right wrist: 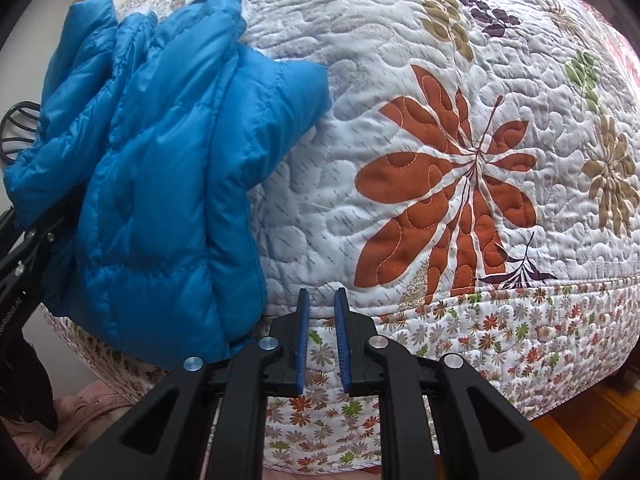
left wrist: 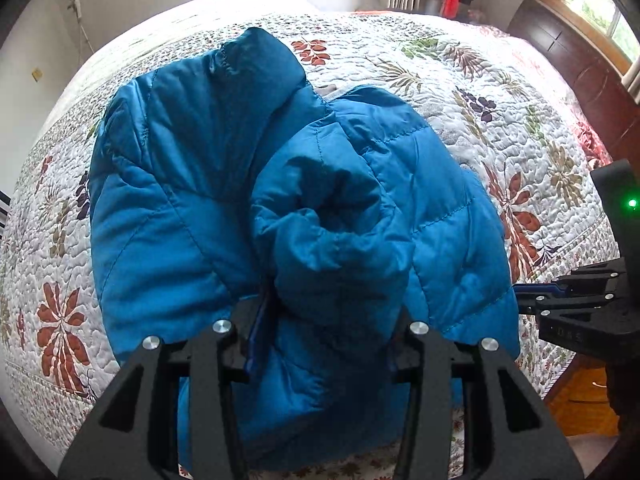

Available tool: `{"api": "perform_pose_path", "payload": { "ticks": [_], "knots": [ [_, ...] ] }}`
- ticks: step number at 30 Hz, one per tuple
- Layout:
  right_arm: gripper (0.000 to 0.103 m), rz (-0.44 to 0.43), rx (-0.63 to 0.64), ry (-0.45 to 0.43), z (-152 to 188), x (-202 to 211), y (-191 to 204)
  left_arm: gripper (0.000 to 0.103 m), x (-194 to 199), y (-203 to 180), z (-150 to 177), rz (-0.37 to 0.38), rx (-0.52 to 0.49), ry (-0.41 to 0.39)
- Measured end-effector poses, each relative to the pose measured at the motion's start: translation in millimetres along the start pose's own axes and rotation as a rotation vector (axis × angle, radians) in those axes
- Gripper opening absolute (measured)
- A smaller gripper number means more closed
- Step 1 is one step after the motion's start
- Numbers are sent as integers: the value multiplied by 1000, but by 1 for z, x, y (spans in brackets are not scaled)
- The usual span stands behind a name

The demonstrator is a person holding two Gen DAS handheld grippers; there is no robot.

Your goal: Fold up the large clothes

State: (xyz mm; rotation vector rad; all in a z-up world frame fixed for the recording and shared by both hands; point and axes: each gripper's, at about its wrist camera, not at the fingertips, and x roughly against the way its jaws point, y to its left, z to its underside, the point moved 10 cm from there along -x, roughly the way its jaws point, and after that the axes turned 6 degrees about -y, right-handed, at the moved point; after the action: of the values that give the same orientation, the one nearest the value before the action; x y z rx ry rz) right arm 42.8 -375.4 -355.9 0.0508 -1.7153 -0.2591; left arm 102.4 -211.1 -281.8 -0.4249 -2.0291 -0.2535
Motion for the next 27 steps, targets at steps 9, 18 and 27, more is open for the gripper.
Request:
{"api": "perform_pose_path", "payload": {
  "ticks": [9,18,27],
  "knots": [
    [22,26,39,-100,-22,54,8,55,64,-8,-13,123,43,-69],
    [46,-41,141,-205,-56,111,58,59,112,63,-37,10,179,-180],
    [61,-69,269,-184,-79,117,136,56,50,135,-16,-198,276,4]
  ]
}}
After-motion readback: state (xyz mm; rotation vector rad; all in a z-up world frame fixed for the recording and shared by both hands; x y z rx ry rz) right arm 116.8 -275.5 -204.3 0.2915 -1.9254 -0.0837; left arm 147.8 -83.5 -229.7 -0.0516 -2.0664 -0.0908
